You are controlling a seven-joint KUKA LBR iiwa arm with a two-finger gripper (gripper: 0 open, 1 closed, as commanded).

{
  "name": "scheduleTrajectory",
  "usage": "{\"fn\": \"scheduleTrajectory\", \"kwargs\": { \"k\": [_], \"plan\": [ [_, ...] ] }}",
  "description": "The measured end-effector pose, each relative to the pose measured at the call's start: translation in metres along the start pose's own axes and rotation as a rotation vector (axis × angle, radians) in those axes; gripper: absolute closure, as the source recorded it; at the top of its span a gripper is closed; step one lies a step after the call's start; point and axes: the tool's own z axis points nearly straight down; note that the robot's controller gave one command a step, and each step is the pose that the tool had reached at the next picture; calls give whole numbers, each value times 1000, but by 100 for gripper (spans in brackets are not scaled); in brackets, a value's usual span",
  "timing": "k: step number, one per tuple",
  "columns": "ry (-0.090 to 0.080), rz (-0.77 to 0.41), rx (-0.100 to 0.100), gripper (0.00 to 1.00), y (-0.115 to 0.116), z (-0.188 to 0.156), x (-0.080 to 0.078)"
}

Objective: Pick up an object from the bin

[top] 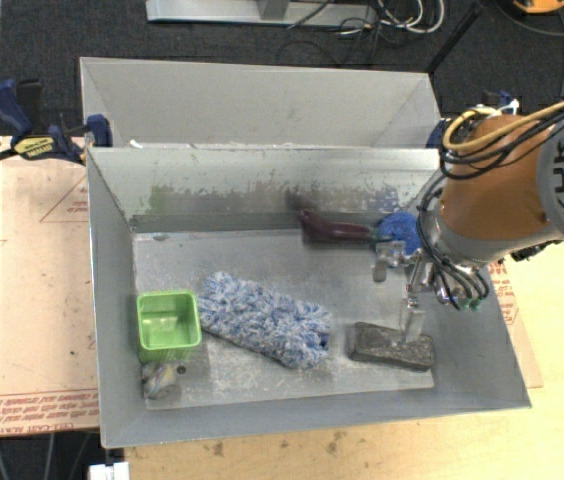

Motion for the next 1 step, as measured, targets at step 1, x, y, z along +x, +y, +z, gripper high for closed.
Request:
{"fn": "scheduleTrajectory", "kwargs": {
  "k": [1],
  "plan": [
    [-7, -2, 1, 0, 0, -5, -2]
  ]
}}
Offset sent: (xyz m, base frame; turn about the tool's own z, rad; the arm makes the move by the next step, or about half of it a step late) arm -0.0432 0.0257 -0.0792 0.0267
